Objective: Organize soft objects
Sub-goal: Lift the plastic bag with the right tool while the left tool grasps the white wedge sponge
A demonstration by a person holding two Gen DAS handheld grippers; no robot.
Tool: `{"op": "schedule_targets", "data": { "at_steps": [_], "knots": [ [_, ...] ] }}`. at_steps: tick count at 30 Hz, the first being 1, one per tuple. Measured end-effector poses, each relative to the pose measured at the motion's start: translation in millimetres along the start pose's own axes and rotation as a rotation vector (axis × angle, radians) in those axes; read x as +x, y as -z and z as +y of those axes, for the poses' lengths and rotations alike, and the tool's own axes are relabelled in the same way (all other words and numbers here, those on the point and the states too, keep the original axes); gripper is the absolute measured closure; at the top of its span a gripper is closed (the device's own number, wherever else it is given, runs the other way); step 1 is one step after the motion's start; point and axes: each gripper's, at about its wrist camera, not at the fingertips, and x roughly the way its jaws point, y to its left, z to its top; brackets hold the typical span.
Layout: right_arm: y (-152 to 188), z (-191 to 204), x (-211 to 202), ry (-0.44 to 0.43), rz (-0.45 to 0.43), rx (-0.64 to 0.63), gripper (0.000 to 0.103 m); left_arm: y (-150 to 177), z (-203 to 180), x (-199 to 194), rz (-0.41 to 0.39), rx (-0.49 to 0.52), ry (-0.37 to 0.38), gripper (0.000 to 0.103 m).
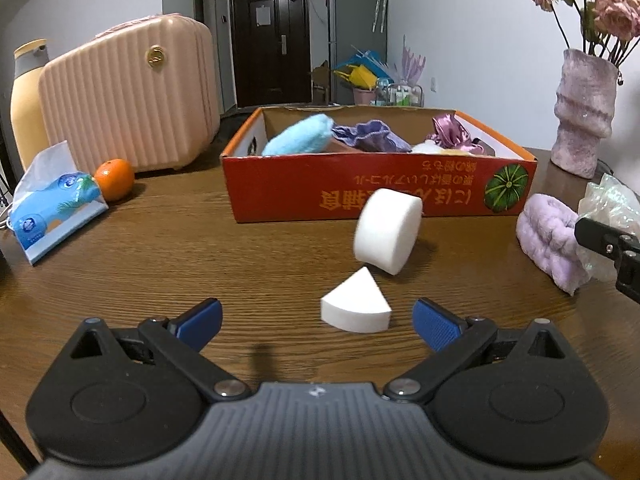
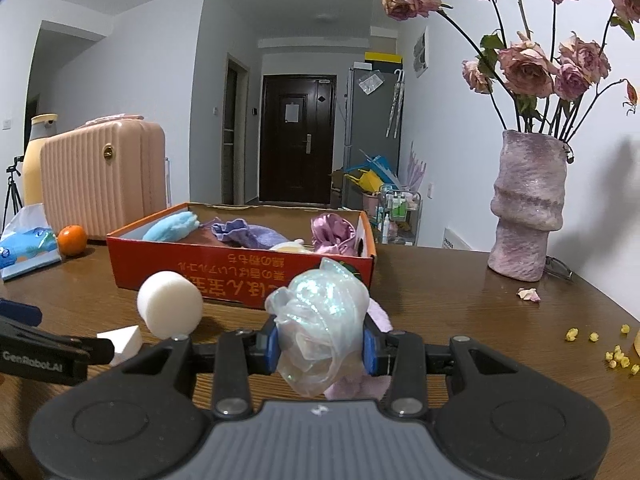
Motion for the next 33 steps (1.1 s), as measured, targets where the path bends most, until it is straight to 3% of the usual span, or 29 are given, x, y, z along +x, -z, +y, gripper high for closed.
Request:
{"op": "schedule_targets", "data": {
  "at_steps": [15, 33],
  "knots": [
    [1, -10, 0, 0.005, 0.002, 0.003, 0.065, -9, -23, 26, 0.064, 0.026, 0.014, 0.000],
    [2, -7, 1, 0.000, 0.003, 0.000, 0.065, -9, -22, 36, 0.115, 0.021, 0.071, 0.047]
  ]
}}
